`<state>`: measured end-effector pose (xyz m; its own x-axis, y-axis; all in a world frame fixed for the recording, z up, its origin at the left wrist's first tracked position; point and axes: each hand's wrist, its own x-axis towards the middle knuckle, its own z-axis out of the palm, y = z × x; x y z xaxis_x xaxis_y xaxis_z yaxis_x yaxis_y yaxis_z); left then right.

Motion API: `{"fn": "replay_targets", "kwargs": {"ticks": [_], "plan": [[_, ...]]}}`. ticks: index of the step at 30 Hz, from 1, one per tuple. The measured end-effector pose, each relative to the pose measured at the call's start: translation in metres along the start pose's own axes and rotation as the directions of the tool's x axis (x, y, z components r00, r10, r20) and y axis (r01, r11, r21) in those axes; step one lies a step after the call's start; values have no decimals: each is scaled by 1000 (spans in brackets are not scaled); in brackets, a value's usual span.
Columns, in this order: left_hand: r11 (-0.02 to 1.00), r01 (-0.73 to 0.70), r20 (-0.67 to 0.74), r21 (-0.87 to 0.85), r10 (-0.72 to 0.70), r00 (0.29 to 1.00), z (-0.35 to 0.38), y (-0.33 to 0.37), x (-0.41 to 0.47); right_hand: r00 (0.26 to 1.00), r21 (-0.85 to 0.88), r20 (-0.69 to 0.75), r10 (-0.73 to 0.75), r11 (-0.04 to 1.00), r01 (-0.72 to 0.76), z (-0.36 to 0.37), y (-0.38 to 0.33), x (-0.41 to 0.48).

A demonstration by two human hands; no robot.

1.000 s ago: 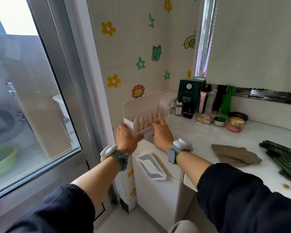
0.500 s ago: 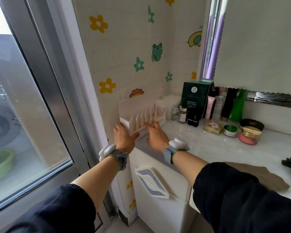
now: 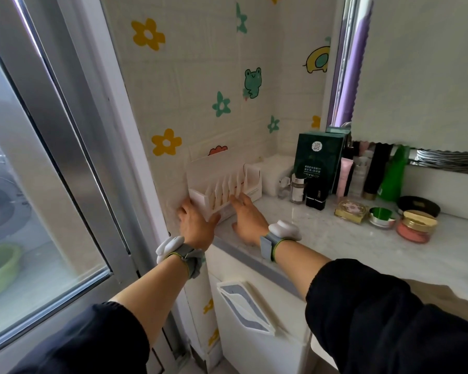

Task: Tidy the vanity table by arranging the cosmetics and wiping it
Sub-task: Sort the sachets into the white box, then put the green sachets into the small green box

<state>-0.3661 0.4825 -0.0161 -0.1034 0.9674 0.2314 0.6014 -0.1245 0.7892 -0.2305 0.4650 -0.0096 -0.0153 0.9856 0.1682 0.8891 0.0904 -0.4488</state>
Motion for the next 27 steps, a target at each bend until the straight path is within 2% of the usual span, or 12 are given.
{"fn": "replay_targets", "kwargs": {"ticks": [8,14,27], "plan": [[1000,12,3,-12,-12,1000,-2,3,-3,1000,57,-18,23,998,-22,-7,1,-7],[1000,30,-4,-7,-30,1000,-7,13,-14,985,124,-88,151,982,-140,-16,-1,-17],[996,-71,78,-53,75,994,-5,55,-65,962,109,-140,234,969,-220,-62,6,-79]]}}
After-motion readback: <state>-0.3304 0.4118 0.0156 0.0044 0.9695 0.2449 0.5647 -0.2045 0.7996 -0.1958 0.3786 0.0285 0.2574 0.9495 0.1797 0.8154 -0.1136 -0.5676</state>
